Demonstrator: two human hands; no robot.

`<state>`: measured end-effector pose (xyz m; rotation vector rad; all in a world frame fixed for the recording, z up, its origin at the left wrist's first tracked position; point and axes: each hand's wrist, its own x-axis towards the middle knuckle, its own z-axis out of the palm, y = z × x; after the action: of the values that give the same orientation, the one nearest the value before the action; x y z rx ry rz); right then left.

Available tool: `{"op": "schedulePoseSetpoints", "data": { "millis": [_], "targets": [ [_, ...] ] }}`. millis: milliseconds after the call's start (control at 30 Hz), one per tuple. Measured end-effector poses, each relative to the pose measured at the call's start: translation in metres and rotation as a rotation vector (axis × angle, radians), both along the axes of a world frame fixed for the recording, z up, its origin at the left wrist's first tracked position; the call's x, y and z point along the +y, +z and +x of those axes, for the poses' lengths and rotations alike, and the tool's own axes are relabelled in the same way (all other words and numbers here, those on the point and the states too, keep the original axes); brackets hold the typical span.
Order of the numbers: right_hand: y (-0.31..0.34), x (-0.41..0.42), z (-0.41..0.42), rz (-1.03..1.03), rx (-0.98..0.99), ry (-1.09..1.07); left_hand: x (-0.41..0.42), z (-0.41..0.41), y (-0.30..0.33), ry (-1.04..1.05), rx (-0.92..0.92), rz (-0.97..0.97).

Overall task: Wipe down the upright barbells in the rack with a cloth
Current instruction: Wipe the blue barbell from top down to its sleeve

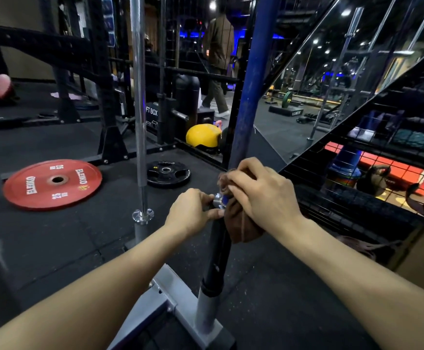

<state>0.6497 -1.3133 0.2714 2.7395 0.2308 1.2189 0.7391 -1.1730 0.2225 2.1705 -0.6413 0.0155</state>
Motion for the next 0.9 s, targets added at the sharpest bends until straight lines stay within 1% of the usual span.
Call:
{"op": "schedulePoseSetpoints", "data": {
  "millis": [33, 100, 167, 233, 300, 333, 400, 467, 567, 667, 733, 800, 867, 900],
  "targets": [
    [-0.007, -0.001, 0.002, 0.003, 0.021, -0.008, 0.0, 0.0, -0.001, -0.002, -0.009, 0.016],
    [-0.024, -0.005, 0.001, 0.03, 0.127, -0.01, 0.0, 0.0, -0.001, -0.006, -0.015, 0.034],
    [-0.027, -0.007, -0.004, 0.051, 0.185, 0.007, 0.0, -0.001, -0.001, 0.002, -0.014, 0.047],
    [-0.01, -0.003, -0.003, 0.062, 0.13, 0.013, 0.0, -0.001, 0.0, 0.009, -0.027, 0.061],
    [0.009, -0.002, 0.001, 0.112, 0.016, 0.008, -0.001, -0.001, 0.0, 0.012, -0.052, 0.051],
    [0.01, -0.001, 0.002, 0.117, 0.011, 0.004, -0.001, -0.002, -0.001, 0.014, -0.06, 0.044],
    [-0.003, -0.003, 0.0, 0.076, 0.082, -0.015, -0.001, -0.002, -0.003, 0.005, -0.065, 0.029],
    [-0.02, -0.005, -0.006, 0.076, 0.211, -0.023, 0.001, -0.003, -0.005, 0.001, -0.05, 0.005],
    [-0.015, -0.009, -0.008, 0.181, 0.361, -0.096, 0.003, -0.004, -0.003, -0.037, -0.042, -0.005],
    [-0.004, -0.009, -0.009, 0.202, 0.427, -0.164, 0.004, -0.004, -0.002, -0.056, -0.016, 0.013],
    [0.001, -0.017, -0.014, 0.26, 0.415, -0.224, 0.004, -0.005, -0.002, -0.047, -0.01, 0.009],
    [0.003, -0.027, -0.017, 0.406, 0.349, -0.244, 0.003, -0.007, -0.003, -0.025, 0.005, -0.034],
    [-0.001, -0.026, -0.016, 0.545, 0.293, -0.147, 0.001, -0.009, -0.004, 0.005, 0.012, -0.069],
    [-0.007, -0.021, -0.014, 0.557, 0.303, -0.09, 0.0, -0.01, -0.004, 0.023, 0.004, -0.08]
  ]
}}
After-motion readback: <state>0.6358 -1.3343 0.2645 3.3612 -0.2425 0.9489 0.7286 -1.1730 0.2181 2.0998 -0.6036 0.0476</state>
